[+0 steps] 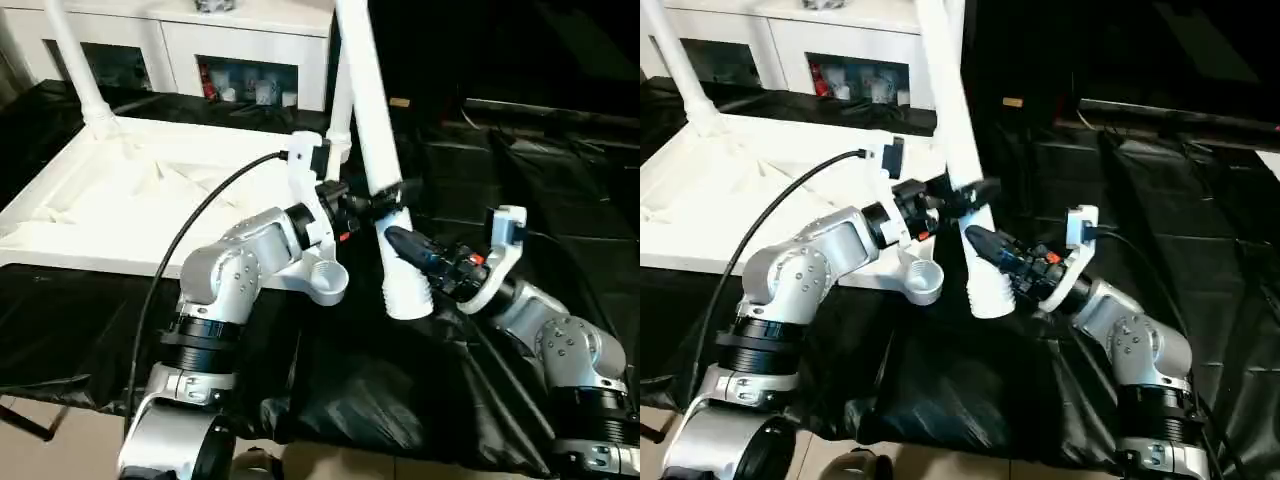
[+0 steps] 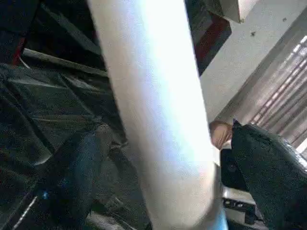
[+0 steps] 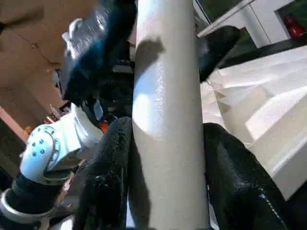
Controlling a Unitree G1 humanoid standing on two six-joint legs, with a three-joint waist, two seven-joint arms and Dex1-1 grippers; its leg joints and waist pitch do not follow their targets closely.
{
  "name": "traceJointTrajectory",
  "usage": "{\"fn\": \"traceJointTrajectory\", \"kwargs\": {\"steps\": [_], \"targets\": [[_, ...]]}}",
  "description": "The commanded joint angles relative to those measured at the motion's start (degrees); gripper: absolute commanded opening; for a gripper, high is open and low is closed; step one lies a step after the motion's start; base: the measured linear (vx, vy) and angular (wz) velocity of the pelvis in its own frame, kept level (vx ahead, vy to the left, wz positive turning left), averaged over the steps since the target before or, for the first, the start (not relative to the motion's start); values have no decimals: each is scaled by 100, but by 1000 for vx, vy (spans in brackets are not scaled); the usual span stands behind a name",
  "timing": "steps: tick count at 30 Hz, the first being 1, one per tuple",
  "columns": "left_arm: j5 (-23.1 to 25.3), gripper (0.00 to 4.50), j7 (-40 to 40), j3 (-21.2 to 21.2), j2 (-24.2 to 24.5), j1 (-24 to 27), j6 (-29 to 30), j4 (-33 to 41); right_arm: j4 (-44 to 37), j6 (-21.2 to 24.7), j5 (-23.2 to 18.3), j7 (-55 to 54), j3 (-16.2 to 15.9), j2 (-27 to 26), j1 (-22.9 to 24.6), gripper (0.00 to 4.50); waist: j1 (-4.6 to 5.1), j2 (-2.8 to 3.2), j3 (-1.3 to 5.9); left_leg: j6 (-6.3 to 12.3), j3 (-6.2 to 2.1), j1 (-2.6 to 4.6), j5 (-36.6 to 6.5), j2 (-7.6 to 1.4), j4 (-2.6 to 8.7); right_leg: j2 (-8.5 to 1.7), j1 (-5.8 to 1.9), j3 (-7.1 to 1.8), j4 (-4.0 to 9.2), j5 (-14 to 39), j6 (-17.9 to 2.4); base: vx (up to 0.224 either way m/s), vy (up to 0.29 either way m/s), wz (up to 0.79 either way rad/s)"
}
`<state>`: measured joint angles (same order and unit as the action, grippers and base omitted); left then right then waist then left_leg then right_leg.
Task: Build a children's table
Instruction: Pick table leg
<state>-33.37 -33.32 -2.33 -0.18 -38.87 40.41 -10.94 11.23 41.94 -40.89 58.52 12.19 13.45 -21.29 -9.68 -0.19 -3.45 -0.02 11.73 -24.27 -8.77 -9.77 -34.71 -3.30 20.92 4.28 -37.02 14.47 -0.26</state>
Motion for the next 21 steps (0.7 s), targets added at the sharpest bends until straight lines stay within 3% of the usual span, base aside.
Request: {"fn": "traceJointTrajectory", "kwargs": {"steps": [1, 3, 4, 7, 8, 9, 10, 12, 14, 17, 21], "targets": [[2, 416, 109, 42, 3, -86, 131, 138, -254, -88, 102, -86, -135, -28, -54, 185, -5, -38, 431, -47, -280, 259, -766, -483, 403, -717, -162, -327, 466, -89, -1122, 0, 0, 0], [166, 395, 801, -206, -110, -214, 240, -11, -463, -537, 769, -590, -672, -150, -236, 185, -2, -19, 425, -125, -293, 261, -830, -497, 419, -711, -144, -330, 465, -4, -1072, 0, 0, 0], [158, 370, 996, -321, -158, -272, 234, -98, -501, -642, 920, -733, -789, -205, -296, 185, 38, -33, 418, -213, -304, 259, -916, -492, 441, -707, -154, -328, 470, 74, -1036, 0, 0, 0], [164, 350, 1109, -384, -183, -312, 186, -164, -513, -696, 1031, -874, -869, -263, -354, 185, 27, -6, 406, -306, -301, 287, -1132, -493, 451, -729, -140, -350, 518, 384, -963, 0, 0, 0], [192, 350, 1218, -416, -194, -345, 156, -221, -509, -805, 1205, -1110, -968, -360, -438, 185, 25, 43, 408, -350, -312, 296, -1167, -497, 457, -728, -129, -358, 513, 412, -946, 0, 0, 0], [207, 335, 1258, -425, -199, -354, 138, -236, -492, -840, 1270, -1235, -986, -409, -476, 185, 43, 19, 414, -366, -308, 293, -1154, -493, 467, -701, -131, -355, 508, 313, -923, 0, 0, 0], [226, 325, 1308, -437, -207, -366, 115, -255, -472, -883, 1350, -1389, -1008, -470, -522, 184, 32, 71, 420, -388, -319, 307, -1147, -503, 466, -704, -113, -357, 502, 253, -920, 0, 0, 0], [239, 320, 1605, -585, -282, -440, 40, -329, -402, -1100, 1757, -1881, -1158, -584, -639, 184, 68, 45, 428, -444, -317, 302, -1109, -487, 477, -670, -124, -348, 467, -78, -924, 0, 0, 0], [234, 296, 1905, -758, -369, -524, -84, -414, -439, -1240, 2060, -2170, -1314, -629, -669, 184, 55, 72, 435, -454, -307, 308, -1138, -483, 470, -687, -134, -357, 464, -201, -929, 0, 0, 0], [240, 281, 2270, -943, -477, -608, -183, -455, -550, -1378, 2322, -2509, -1451, -746, -699, 184, 67, 42, 429, -445, -311, 292, -1120, -474, 474, -676, -143, -361, 458, -314, -887, 0, 0, 0], [305, 246, 2423, -941, -545, -538, -234, -315, -667, -1521, 2482, -2702, -1625, -921, -737, 184, 94, 46, 424, -399, -314, 295, -1161, -479, 479, -685, -145, -367, 471, -243, -875, 0, 0, 0]]}}
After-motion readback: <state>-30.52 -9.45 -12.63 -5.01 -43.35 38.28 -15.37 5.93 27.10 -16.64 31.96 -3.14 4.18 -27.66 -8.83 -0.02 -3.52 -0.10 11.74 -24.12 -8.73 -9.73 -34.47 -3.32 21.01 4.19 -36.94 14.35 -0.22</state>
